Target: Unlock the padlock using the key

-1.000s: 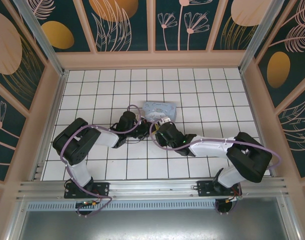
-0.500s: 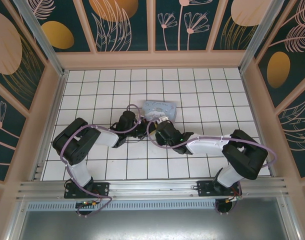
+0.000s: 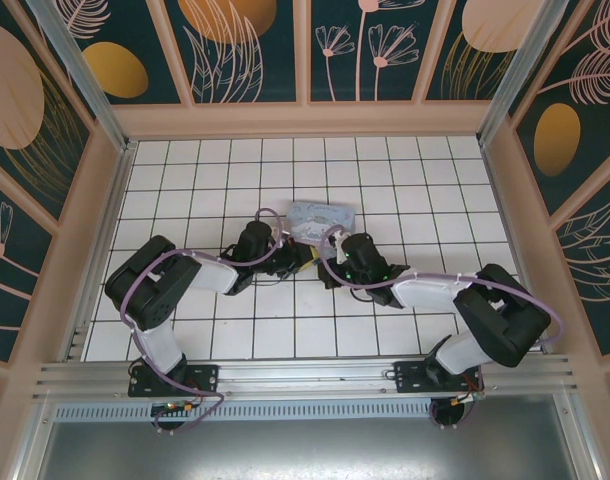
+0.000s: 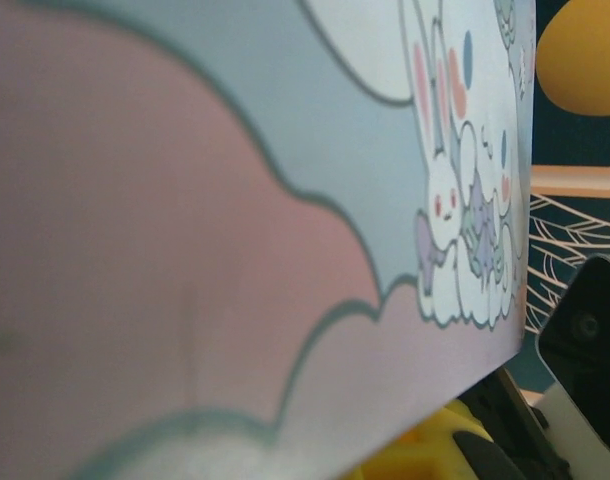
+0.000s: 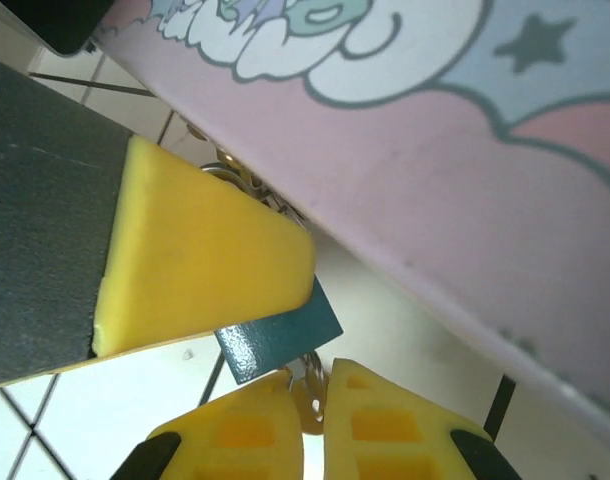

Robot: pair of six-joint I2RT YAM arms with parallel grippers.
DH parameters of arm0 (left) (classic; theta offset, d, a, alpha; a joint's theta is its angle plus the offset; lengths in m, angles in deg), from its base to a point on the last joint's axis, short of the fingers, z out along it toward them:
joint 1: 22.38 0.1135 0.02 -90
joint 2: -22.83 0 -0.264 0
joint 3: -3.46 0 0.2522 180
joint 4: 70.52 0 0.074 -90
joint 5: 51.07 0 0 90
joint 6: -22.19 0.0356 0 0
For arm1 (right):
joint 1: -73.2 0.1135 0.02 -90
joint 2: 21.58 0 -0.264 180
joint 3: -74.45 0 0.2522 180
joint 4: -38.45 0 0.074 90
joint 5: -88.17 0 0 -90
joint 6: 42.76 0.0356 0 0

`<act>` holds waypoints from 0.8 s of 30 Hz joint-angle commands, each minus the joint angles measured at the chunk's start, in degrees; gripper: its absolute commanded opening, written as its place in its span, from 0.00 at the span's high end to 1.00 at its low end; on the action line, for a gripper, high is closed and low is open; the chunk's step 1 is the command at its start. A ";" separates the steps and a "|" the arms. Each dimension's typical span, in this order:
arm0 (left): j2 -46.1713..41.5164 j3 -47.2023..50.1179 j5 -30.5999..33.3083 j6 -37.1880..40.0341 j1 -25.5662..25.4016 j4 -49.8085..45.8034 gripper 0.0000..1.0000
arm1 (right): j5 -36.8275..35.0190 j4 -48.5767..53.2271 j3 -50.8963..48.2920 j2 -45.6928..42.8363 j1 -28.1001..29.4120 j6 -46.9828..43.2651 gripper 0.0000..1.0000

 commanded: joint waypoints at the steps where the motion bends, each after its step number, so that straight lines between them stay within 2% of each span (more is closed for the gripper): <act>1: -0.26 -0.19 -1.39 1.29 -0.28 -1.69 1.00 | 6.92 -9.37 -0.16 -3.04 -1.23 4.25 1.00; 2: -0.13 -0.23 -1.19 1.35 -0.36 -1.85 1.00 | 6.90 -8.68 -0.01 -3.18 -1.23 4.18 0.98; 5: 0.01 -0.23 -0.93 1.57 -0.30 -2.11 1.00 | 6.58 -7.33 -0.75 -4.53 -1.19 4.48 0.67; 7: -0.01 -0.25 -0.49 2.19 -0.30 -2.80 1.00 | 5.67 -7.40 -2.52 -6.37 -1.19 5.31 0.56; 11: -0.11 -0.25 0.06 3.56 -0.32 -4.33 1.00 | 2.82 -9.16 -6.91 -10.43 -1.28 7.79 0.48; 14: -0.26 -0.34 0.58 4.90 -0.30 -5.78 1.00 | 1.93 -11.73 -8.94 -11.37 -1.58 9.80 0.47; 24: -1.49 -0.65 2.20 10.45 -0.29 -11.94 1.00 | 2.50 -20.08 -8.39 -3.46 -1.70 14.67 0.47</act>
